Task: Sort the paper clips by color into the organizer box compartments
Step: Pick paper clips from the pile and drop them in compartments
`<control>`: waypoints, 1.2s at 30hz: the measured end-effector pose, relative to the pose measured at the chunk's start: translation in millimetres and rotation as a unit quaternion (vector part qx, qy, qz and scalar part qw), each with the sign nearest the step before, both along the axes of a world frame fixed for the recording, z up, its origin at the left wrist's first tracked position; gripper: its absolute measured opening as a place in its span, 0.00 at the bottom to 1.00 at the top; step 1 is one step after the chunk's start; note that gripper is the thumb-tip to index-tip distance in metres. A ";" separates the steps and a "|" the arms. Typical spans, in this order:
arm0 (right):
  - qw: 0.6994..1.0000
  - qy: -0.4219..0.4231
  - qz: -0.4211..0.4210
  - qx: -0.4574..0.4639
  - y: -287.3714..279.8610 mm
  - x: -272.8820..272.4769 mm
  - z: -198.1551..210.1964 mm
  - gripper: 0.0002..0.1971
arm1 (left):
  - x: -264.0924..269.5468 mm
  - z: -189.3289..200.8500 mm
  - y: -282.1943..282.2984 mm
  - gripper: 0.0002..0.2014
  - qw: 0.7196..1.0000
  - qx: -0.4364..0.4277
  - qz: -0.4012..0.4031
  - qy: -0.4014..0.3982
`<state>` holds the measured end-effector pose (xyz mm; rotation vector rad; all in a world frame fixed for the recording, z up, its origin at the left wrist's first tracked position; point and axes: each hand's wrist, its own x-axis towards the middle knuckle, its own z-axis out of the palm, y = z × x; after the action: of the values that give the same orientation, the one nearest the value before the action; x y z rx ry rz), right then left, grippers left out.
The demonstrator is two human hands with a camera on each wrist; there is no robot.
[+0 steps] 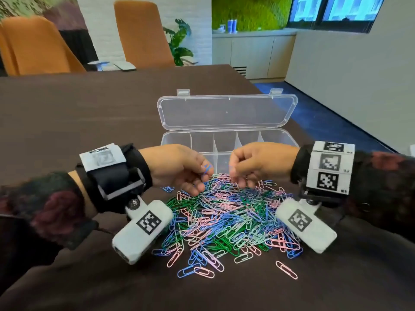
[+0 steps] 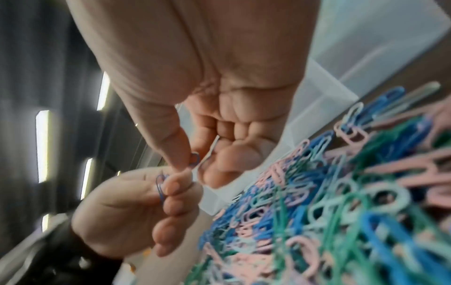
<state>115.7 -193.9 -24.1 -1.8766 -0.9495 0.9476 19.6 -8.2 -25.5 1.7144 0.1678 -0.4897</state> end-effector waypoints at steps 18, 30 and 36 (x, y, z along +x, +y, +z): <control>0.951 0.283 -0.084 0.094 -47.6 8.1 -3.7 0.08 | 30.1 5.4 -58.0 0.07 0.757 0.572 -0.270 -0.164; 0.911 -0.314 0.145 -0.225 -42.9 -9.8 -2.6 0.10 | 41.3 -11.2 -72.6 0.14 0.753 0.573 -0.283 -0.156; 0.921 -0.292 0.152 -0.207 -43.9 -3.1 -4.5 0.12 | 36.1 -3.4 -58.3 0.13 0.831 0.498 -0.212 -0.129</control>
<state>112.6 -237.8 -28.6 -2.4971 -1.5218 0.8155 55.7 -66.4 -28.9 2.8631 -0.2114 -0.5181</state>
